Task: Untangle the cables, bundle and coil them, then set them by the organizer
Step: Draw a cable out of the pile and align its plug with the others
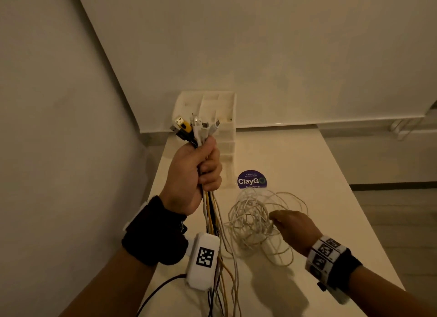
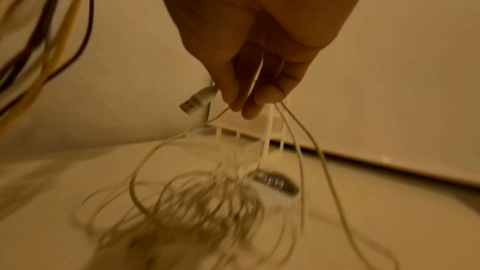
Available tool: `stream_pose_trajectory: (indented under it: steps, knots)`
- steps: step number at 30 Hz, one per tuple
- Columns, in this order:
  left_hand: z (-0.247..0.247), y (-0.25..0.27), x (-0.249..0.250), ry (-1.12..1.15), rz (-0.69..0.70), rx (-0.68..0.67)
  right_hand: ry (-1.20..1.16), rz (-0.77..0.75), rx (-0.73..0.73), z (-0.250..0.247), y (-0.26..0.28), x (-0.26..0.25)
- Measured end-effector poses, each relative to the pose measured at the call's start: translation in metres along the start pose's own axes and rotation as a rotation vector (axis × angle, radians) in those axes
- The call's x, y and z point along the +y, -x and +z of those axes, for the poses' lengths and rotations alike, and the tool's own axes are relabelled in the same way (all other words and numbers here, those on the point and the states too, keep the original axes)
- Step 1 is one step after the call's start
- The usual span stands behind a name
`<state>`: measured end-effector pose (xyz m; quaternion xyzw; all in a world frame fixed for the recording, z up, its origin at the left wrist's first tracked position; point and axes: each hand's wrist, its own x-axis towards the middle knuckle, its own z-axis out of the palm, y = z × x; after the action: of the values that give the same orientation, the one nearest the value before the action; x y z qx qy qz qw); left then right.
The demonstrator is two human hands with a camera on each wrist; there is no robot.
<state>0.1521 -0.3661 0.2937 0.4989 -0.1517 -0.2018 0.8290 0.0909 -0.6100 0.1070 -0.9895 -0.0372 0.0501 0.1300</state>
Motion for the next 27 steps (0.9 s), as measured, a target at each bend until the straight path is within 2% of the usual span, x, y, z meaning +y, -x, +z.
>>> stream_pose_trajectory:
  steps: [5,8,10,12,13,14,17,20,24,27]
  knots:
    - [0.009,-0.014,-0.013,0.070,-0.043,-0.020,-0.025,-0.136,0.445,-0.081,0.000,-0.001]
    - [0.016,-0.022,-0.017,0.070,-0.052,-0.023,-0.209,-0.056,0.631,-0.122,-0.001,-0.017]
    - [0.020,-0.026,-0.019,0.064,-0.061,-0.022,-0.497,-0.018,0.623,-0.143,0.001,-0.034]
    - [0.024,-0.029,-0.021,0.052,-0.068,-0.014,-0.884,-0.051,0.529,-0.161,0.007,-0.061]
    - [0.025,-0.030,-0.022,0.038,-0.064,-0.008,-1.018,-0.067,0.471,-0.167,0.009,-0.076]
    - [0.026,-0.031,-0.023,0.021,-0.054,-0.004,-1.055,-0.084,0.432,-0.170,0.008,-0.088]
    - [0.029,-0.029,-0.026,-0.041,0.019,-0.028,-0.942,-0.152,0.406,-0.164,0.001,-0.116]
    - [0.030,-0.024,-0.024,-0.063,0.074,-0.036,-0.864,-0.176,0.460,-0.158,-0.005,-0.130]
    - [0.026,-0.021,-0.017,-0.112,0.046,-0.028,-0.699,-0.165,0.475,-0.152,-0.013,-0.138]
    - [0.021,-0.022,-0.018,-0.191,-0.008,0.050,-0.634,-0.124,0.465,-0.146,-0.017,-0.142]
